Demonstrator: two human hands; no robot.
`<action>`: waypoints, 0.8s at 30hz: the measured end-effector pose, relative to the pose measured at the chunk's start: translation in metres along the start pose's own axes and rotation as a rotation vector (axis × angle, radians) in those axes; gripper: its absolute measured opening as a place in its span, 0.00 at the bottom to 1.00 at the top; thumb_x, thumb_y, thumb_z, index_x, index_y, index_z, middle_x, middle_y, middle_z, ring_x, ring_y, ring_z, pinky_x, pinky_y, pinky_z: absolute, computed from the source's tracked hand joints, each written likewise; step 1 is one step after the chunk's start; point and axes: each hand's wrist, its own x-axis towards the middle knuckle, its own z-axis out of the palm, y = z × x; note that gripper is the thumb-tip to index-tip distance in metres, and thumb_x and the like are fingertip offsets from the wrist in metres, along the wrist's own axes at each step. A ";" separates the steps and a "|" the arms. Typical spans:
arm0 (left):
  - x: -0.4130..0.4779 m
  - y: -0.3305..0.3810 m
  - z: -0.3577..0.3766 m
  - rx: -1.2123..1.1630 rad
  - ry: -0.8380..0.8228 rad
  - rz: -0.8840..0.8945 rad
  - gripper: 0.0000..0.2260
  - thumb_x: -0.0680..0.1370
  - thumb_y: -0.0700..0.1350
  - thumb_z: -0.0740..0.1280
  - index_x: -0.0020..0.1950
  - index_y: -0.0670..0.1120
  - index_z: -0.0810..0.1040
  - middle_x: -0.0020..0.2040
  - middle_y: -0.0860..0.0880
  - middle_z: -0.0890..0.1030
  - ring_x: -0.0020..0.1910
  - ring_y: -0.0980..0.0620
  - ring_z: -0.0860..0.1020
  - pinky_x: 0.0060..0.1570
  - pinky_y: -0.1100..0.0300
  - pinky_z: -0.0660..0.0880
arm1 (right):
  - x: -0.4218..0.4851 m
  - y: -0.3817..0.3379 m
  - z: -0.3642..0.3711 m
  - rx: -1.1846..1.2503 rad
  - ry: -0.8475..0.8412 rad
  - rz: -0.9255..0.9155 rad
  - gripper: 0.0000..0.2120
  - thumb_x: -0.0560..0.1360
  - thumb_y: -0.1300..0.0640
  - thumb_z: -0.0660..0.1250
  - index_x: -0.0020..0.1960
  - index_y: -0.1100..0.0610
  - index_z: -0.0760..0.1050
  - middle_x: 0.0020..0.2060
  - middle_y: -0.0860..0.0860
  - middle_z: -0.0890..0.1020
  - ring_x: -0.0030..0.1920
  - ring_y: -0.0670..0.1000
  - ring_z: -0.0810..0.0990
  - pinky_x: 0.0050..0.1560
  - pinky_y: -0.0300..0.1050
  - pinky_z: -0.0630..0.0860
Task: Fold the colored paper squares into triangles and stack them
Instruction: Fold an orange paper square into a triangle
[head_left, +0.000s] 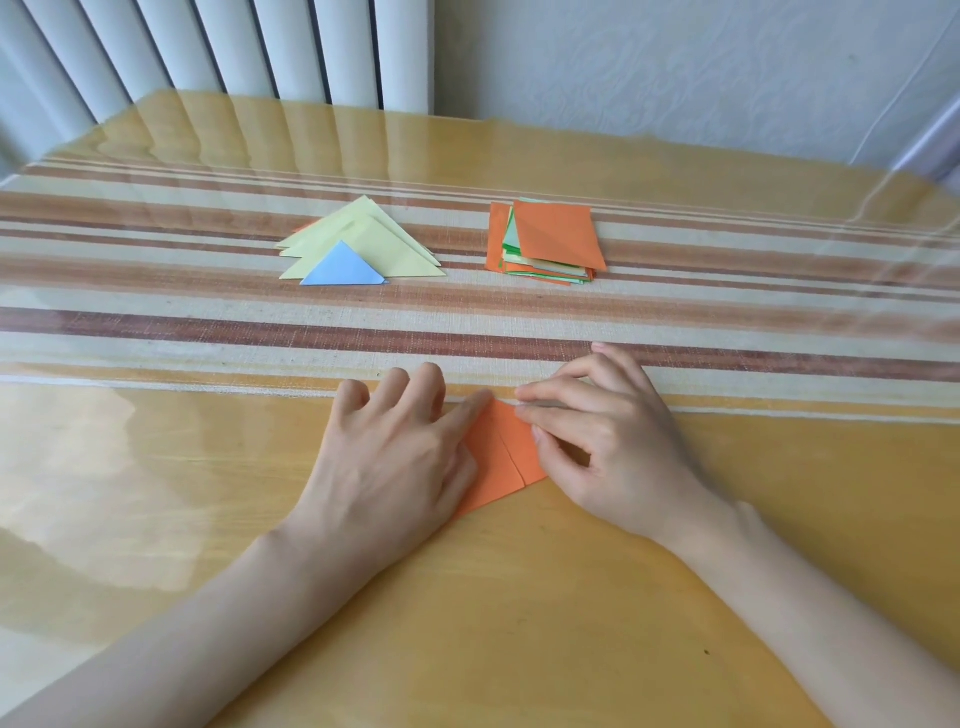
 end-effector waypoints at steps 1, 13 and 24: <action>0.000 0.000 0.000 -0.005 -0.001 -0.018 0.20 0.74 0.50 0.56 0.60 0.48 0.80 0.42 0.46 0.73 0.38 0.44 0.73 0.35 0.52 0.68 | 0.001 0.000 0.000 0.011 -0.009 0.000 0.11 0.74 0.58 0.63 0.47 0.56 0.85 0.48 0.47 0.84 0.48 0.52 0.76 0.66 0.50 0.62; -0.009 -0.001 -0.005 -0.294 -0.107 -0.098 0.35 0.73 0.74 0.50 0.68 0.52 0.72 0.55 0.52 0.72 0.54 0.50 0.71 0.53 0.54 0.67 | -0.010 -0.041 -0.008 0.172 -0.129 0.621 0.26 0.68 0.32 0.56 0.49 0.53 0.76 0.52 0.46 0.71 0.56 0.47 0.63 0.60 0.41 0.62; -0.015 0.006 -0.014 -0.331 0.138 -0.117 0.18 0.76 0.59 0.58 0.58 0.50 0.76 0.35 0.59 0.79 0.31 0.54 0.78 0.28 0.64 0.70 | -0.002 -0.032 -0.006 0.390 -0.085 0.700 0.06 0.75 0.56 0.69 0.40 0.51 0.74 0.49 0.47 0.74 0.55 0.47 0.65 0.54 0.29 0.59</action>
